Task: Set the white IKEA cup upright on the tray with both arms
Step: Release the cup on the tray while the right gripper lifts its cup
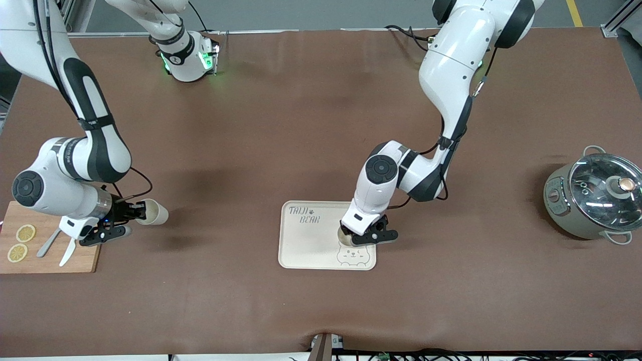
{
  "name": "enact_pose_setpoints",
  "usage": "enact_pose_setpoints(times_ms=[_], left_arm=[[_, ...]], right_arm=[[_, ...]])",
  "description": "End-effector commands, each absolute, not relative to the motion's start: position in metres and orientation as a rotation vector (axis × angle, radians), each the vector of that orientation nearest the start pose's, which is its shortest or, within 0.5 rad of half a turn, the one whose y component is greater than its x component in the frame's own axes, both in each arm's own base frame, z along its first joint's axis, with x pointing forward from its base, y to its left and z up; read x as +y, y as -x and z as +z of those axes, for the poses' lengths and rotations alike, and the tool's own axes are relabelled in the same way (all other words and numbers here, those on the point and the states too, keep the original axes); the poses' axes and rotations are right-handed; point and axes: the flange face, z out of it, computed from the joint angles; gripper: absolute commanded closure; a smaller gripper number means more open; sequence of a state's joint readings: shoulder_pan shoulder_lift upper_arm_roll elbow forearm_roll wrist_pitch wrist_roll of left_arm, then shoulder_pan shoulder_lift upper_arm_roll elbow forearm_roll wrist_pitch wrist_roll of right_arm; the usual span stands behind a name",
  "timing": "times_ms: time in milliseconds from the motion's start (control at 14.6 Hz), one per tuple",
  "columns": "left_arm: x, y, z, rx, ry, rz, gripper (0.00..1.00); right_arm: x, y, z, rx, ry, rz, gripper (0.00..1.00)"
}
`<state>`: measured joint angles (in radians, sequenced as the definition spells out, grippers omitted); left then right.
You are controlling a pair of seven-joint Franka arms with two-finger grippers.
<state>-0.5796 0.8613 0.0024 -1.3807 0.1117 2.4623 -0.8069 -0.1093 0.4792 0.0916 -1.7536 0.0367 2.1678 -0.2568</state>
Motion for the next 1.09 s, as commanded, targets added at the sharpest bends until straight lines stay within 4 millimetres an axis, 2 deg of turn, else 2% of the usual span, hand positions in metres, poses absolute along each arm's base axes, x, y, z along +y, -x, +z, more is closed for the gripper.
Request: enact_pose_setpoints(times_ms=[0, 137, 274, 410, 547, 615, 821, 1026], left_arm=[[-0.414, -0.632, 0.243, -0.263, 3.142, -0.342, 0.00], [-0.412, -0.631, 0.256, -0.272, 3.134, -0.322, 0.00], [-0.411, -0.630, 0.265, -0.279, 3.124, -0.296, 0.00], [-0.409, -0.627, 0.268, -0.278, 3.108, -0.252, 0.00], [-0.398, -0.630, 0.293, -0.297, 3.089, -0.230, 0.00], [-0.394, -0.631, 0.314, -0.298, 3.087, -0.241, 0.00], [-0.360, -0.639, 0.358, -0.251, 3.068, -0.199, 0.00], [-0.310, -0.655, 0.392, -0.183, 3.077, -0.167, 0.00]], right_arm=[[0.035, -0.669, 0.330, -0.165, 3.058, 0.030, 1.00], [0.067, -0.673, 0.342, -0.069, 3.053, 0.000, 1.00], [0.095, -0.673, 0.347, 0.004, 3.036, -0.008, 1.00], [0.127, -0.674, 0.355, 0.091, 3.009, -0.020, 1.00], [0.167, -0.672, 0.357, 0.182, 2.995, -0.018, 1.00], [0.185, -0.672, 0.356, 0.233, 2.988, -0.017, 1.00], [0.242, -0.671, 0.345, 0.364, 2.971, -0.001, 1.00], [0.290, -0.672, 0.336, 0.462, 2.946, -0.001, 1.00]])
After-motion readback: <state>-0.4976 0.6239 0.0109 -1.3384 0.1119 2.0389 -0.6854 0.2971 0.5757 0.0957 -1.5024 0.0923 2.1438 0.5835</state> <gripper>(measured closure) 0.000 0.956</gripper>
